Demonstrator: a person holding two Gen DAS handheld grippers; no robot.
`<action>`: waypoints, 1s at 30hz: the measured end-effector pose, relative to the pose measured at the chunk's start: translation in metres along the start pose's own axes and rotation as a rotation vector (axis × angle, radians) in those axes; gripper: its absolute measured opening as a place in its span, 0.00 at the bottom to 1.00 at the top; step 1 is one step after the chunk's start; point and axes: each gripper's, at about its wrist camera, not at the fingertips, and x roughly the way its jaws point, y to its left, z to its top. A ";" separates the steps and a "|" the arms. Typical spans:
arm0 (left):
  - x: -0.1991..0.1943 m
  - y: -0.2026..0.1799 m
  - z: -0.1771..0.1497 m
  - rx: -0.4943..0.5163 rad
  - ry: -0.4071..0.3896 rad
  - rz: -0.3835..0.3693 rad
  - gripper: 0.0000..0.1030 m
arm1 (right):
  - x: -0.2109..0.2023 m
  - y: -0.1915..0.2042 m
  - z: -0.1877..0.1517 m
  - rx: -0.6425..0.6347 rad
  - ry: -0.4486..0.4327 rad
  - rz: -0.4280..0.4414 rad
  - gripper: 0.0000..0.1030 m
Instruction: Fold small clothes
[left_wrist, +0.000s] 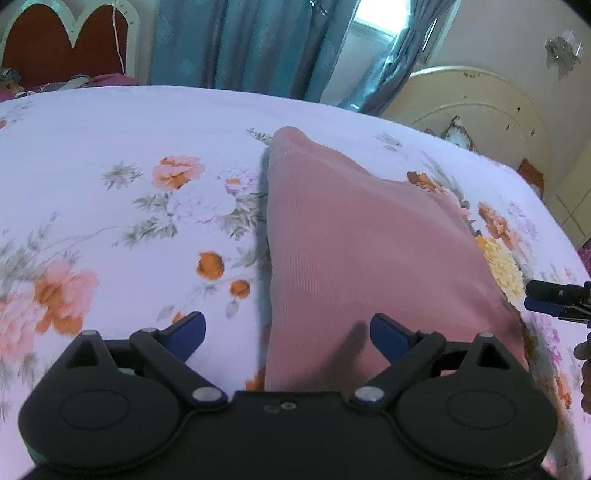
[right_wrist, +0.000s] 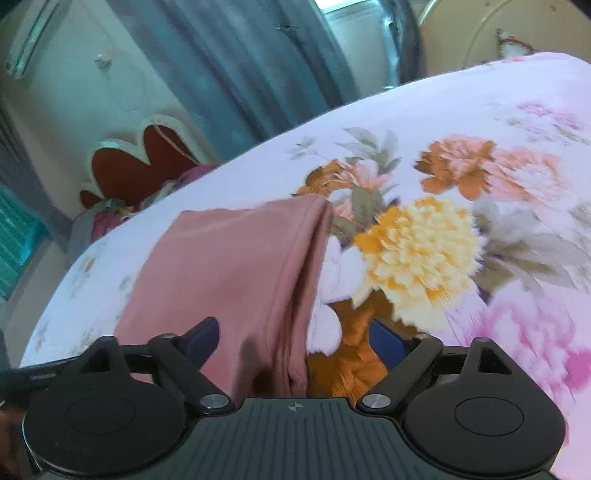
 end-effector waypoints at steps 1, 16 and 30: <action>0.004 -0.001 0.004 0.003 0.008 0.010 0.92 | 0.005 -0.002 0.003 0.020 0.009 0.017 0.84; 0.023 -0.005 0.025 0.008 0.014 0.005 0.91 | 0.042 -0.035 0.017 0.142 0.064 0.088 0.66; 0.065 0.030 0.045 -0.205 0.135 -0.286 0.64 | 0.073 -0.037 0.033 0.211 0.214 0.193 0.69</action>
